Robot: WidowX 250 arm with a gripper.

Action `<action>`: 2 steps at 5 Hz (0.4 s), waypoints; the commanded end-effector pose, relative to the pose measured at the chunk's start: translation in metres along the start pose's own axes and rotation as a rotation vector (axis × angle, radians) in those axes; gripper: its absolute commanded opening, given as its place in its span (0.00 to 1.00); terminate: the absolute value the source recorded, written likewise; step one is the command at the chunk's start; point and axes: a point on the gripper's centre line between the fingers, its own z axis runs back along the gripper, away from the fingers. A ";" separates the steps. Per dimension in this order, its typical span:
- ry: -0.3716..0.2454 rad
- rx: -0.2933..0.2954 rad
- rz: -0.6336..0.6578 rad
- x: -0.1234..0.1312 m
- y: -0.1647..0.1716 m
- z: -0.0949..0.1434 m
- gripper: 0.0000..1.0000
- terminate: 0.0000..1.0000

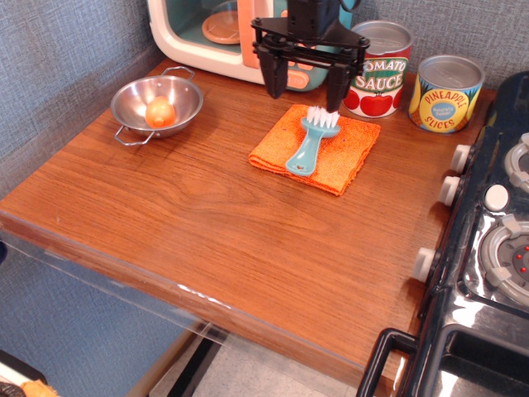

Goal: Move brush on top of the orange cloth.

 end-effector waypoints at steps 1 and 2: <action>-0.022 0.019 -0.100 -0.029 0.017 0.012 1.00 0.00; -0.036 0.033 -0.123 -0.037 0.019 0.013 1.00 0.00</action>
